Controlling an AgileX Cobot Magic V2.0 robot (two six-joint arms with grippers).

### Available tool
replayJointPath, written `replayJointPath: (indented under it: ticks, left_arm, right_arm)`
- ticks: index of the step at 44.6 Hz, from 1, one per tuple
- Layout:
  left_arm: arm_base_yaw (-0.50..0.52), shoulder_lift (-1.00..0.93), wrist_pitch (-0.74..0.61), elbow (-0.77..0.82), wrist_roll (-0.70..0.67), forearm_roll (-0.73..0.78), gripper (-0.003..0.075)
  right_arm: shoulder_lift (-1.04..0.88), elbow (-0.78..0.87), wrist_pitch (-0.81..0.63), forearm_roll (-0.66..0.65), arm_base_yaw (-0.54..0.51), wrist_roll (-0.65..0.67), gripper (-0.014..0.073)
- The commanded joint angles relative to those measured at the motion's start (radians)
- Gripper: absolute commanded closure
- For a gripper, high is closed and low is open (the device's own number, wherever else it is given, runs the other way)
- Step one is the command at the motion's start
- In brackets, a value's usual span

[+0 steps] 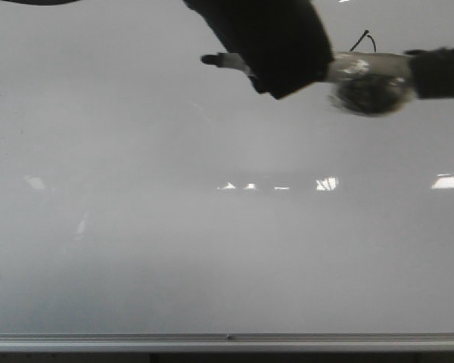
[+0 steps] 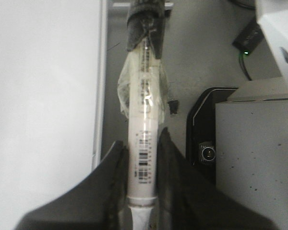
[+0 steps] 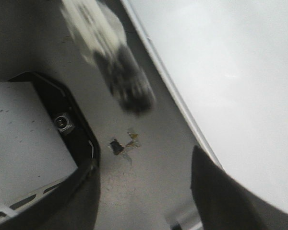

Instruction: Write number 4 on whiteboard

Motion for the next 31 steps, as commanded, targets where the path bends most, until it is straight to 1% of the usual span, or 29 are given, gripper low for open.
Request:
replayJointPath:
  ticks: [1, 5, 7, 13, 18, 21, 25, 28, 31]
  left_arm:
    - [0.043, -0.074, -0.04, -0.032, -0.131, 0.058, 0.0703]
    - [0.113, -0.109, -0.04, -0.032, -0.253, 0.112, 0.0703]
    - [0.147, -0.124, -0.04, -0.032, -0.291, 0.138, 0.0703]
    - [0.289, -0.176, -0.015, -0.031, -0.4, 0.204, 0.0704]
    - [0.409, -0.212, 0.015, -0.024, -0.422, 0.206, 0.0714]
    - [0.482, -0.24, 0.005, -0.001, -0.422, 0.206, 0.0714]
    - [0.588, -0.286, -0.067, 0.065, -0.425, 0.206, 0.0714]
    - [0.666, -0.321, -0.179, 0.143, -0.469, 0.206, 0.0714]
    - [0.734, -0.356, -0.33, 0.247, -0.529, 0.204, 0.0714]
  right_arm:
    - [-0.054, -0.031, -0.037, -0.052, -0.063, 0.109, 0.0134]
    - [-0.091, -0.029, -0.037, -0.055, -0.111, 0.157, 0.0134]
    - [-0.103, -0.029, -0.037, -0.055, -0.128, 0.172, 0.0134]
    - [-0.121, -0.023, -0.036, -0.055, -0.144, 0.177, 0.0134]
    - [-0.122, -0.001, -0.04, -0.055, -0.144, 0.177, 0.0134]
    - [-0.122, 0.021, -0.051, -0.055, -0.144, 0.177, 0.0134]
    - [-0.122, 0.055, -0.079, -0.055, -0.144, 0.177, 0.0134]
    - [-0.122, 0.074, -0.107, -0.055, -0.144, 0.177, 0.0134]
    - [-0.122, 0.082, -0.13, -0.055, -0.144, 0.177, 0.0134]
